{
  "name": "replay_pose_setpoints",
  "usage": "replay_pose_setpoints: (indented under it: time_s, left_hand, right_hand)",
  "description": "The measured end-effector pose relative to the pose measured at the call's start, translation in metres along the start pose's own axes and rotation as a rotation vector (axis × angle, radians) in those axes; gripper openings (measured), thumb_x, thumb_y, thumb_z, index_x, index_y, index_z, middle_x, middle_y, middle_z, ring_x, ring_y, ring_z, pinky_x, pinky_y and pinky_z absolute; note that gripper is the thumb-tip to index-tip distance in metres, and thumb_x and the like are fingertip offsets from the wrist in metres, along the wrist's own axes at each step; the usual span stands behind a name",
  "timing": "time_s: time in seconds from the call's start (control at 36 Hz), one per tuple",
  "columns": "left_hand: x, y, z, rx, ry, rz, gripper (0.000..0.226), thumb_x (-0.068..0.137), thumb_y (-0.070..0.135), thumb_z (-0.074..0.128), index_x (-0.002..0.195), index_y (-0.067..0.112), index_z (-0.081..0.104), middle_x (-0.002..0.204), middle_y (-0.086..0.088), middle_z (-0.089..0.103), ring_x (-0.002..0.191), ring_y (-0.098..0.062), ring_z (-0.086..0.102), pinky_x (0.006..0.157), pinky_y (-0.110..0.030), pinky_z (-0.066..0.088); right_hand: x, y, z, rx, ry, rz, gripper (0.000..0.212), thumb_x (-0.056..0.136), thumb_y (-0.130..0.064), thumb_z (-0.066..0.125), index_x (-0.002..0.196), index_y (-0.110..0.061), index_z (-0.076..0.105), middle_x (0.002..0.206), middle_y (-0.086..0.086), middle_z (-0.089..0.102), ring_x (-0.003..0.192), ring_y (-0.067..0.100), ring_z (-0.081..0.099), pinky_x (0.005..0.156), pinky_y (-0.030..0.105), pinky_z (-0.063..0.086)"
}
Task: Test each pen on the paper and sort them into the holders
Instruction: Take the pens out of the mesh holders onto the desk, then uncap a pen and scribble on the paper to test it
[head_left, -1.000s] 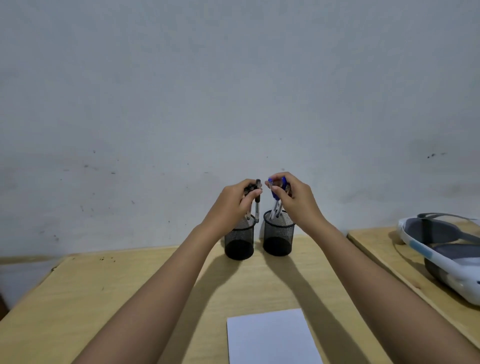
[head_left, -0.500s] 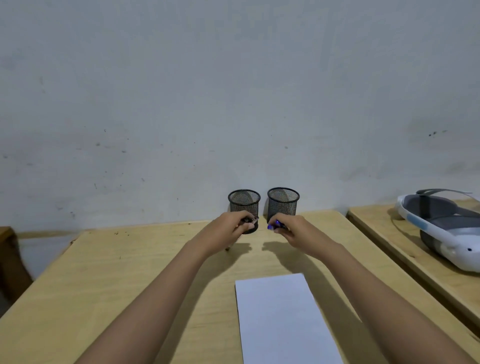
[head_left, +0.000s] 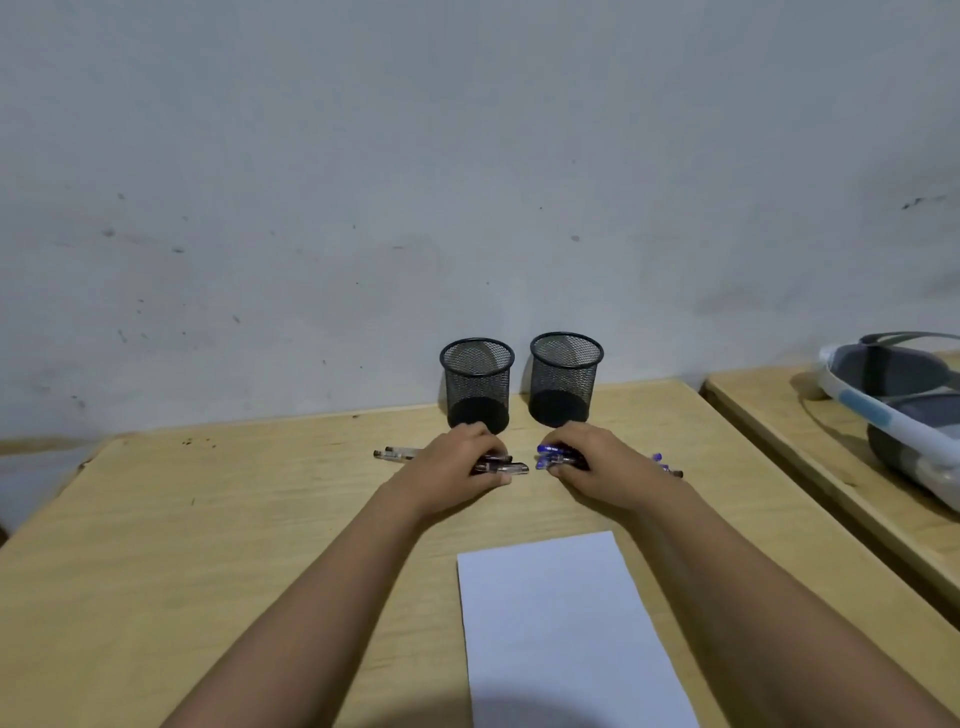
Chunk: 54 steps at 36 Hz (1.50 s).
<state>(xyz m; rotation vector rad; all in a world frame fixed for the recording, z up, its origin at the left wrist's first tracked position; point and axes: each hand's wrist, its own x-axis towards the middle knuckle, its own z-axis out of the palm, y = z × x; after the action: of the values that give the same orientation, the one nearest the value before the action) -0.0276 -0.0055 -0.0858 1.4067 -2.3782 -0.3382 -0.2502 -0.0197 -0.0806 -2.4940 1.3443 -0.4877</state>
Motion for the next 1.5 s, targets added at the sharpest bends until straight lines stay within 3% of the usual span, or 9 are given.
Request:
replay_pose_setpoints:
  time_s: [0.19, 0.53, 0.67, 0.81, 0.92, 1.14, 1.25, 1.39, 1.5]
  left_hand:
    - [-0.004, -0.003, 0.002, -0.009, 0.015, 0.011, 0.045, 0.085, 0.049, 0.057, 0.119, 0.019, 0.056, 0.113, 0.004, 0.05, 0.104, -0.011, 0.048, 0.091, -0.032, 0.044]
    - [-0.02, -0.003, 0.001, 0.165, 0.106, -0.068, 0.064, 0.083, 0.061, 0.051, 0.129, 0.016, 0.048, 0.126, 0.0, 0.05, 0.113, -0.016, 0.047, 0.093, -0.03, 0.041]
    - [-0.06, -0.015, -0.005, 0.189, 0.202, -0.21, 0.086, 0.079, 0.066, 0.05, 0.142, 0.01, 0.032, 0.145, -0.004, 0.036, 0.133, -0.019, 0.034, 0.109, -0.033, 0.031]
    - [-0.102, -0.031, -0.011, 0.171, 0.199, -0.442, 0.099, 0.074, 0.08, 0.034, 0.137, 0.004, 0.031, 0.145, -0.013, 0.035, 0.135, -0.027, 0.031, 0.112, -0.04, 0.03]
    - [-0.115, -0.025, -0.015, 0.109, 0.105, -0.561, 0.099, 0.08, 0.074, 0.036, 0.148, 0.006, 0.011, 0.158, -0.012, 0.009, 0.146, -0.022, 0.006, 0.12, -0.037, 0.009]
    - [-0.115, -0.024, -0.016, 0.132, 0.062, -0.577, 0.096, 0.083, 0.073, 0.031, 0.148, 0.006, 0.012, 0.158, -0.012, 0.006, 0.146, -0.022, 0.003, 0.12, -0.037, 0.005]
    - [-0.114, -0.024, -0.016, 0.108, 0.063, -0.581, 0.095, 0.083, 0.072, 0.033, 0.148, 0.006, 0.012, 0.158, -0.012, 0.006, 0.146, -0.022, 0.002, 0.12, -0.037, 0.006]
    - [-0.112, -0.027, -0.019, 0.04, 0.043, -0.597, 0.098, 0.081, 0.072, 0.039, 0.147, 0.004, 0.015, 0.158, -0.013, 0.007, 0.146, -0.023, 0.004, 0.12, -0.038, 0.008]
    - [-0.104, -0.023, -0.025, -0.215, 0.198, -0.545, 0.08, 0.081, 0.062, 0.053, 0.135, 0.005, 0.038, 0.145, -0.006, 0.036, 0.133, -0.019, 0.035, 0.107, -0.032, 0.033]
  right_hand:
    - [0.003, 0.004, 0.001, 0.032, -0.059, 0.026, 0.043, 0.085, -0.033, 0.061, 0.125, -0.019, 0.053, 0.116, -0.003, 0.051, 0.105, 0.009, 0.047, 0.093, 0.023, 0.039]
    - [0.003, -0.015, -0.002, 0.04, -0.102, 0.055, 0.05, 0.085, -0.031, 0.063, 0.13, -0.014, 0.047, 0.12, 0.001, 0.05, 0.113, 0.017, 0.051, 0.096, 0.029, 0.042]
    - [0.004, -0.041, 0.002, 0.075, 0.04, 0.014, 0.037, 0.091, -0.027, 0.054, 0.127, -0.021, 0.05, 0.119, -0.01, 0.049, 0.106, 0.01, 0.052, 0.081, 0.015, 0.04]
    - [0.021, -0.073, 0.009, 0.039, 0.002, -0.057, 0.035, 0.09, -0.026, 0.055, 0.123, -0.016, 0.054, 0.118, -0.001, 0.055, 0.11, 0.014, 0.05, 0.093, 0.028, 0.042]
    - [0.033, -0.092, 0.024, -0.049, -0.011, -0.093, 0.028, 0.09, -0.029, 0.052, 0.115, -0.017, 0.056, 0.108, -0.001, 0.055, 0.098, 0.017, 0.053, 0.084, 0.035, 0.048]
    - [0.052, -0.112, 0.043, -0.143, -0.008, -0.068, 0.017, 0.089, -0.016, 0.05, 0.1, -0.013, 0.064, 0.1, 0.005, 0.059, 0.086, 0.021, 0.056, 0.071, 0.037, 0.051]
    - [0.059, -0.115, 0.041, 0.015, 0.04, -0.006, 0.022, 0.087, -0.013, 0.056, 0.107, -0.018, 0.064, 0.104, 0.001, 0.062, 0.093, 0.019, 0.059, 0.08, 0.038, 0.052]
    - [0.055, -0.126, 0.026, 0.488, 0.218, 0.056, 0.018, 0.078, -0.001, 0.067, 0.094, -0.011, 0.066, 0.088, 0.003, 0.063, 0.08, 0.014, 0.058, 0.071, 0.016, 0.046]
    - [0.047, -0.129, 0.016, 0.798, 0.309, 0.136, 0.019, 0.072, 0.003, 0.071, 0.078, -0.013, 0.061, 0.081, 0.005, 0.067, 0.077, 0.017, 0.062, 0.077, 0.021, 0.05]
